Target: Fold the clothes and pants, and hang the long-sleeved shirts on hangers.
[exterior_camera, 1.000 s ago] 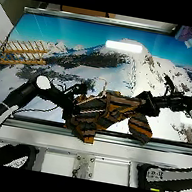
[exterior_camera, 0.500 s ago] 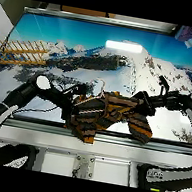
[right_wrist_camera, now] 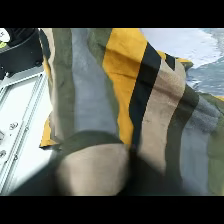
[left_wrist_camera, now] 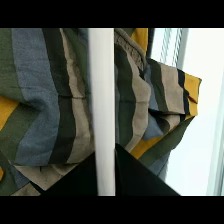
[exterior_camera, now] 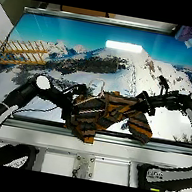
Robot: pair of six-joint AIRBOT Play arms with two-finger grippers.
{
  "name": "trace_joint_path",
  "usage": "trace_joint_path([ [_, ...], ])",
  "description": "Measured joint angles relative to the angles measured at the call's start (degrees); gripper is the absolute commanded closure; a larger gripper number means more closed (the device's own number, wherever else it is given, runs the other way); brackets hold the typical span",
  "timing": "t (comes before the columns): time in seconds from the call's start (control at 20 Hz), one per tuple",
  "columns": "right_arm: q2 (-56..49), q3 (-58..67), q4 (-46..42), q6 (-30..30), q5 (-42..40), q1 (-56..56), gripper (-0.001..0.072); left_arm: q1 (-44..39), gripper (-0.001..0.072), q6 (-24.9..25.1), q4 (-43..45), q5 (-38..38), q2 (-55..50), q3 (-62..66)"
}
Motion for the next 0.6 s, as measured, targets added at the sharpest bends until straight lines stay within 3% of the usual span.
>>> trace_joint_path([
  [0.55,0.02,-0.04,-0.02,0.83,-0.13,0.02,0.0696,0.0,0.0689,-0.07,-0.17,-0.11,-0.04,0.0],
  [0.6,0.02,-0.04,-0.02,0.92,-0.15,0.02,0.0696,0.0,0.0476,0.02,-0.15,-0.07,-0.04,0.0],
])
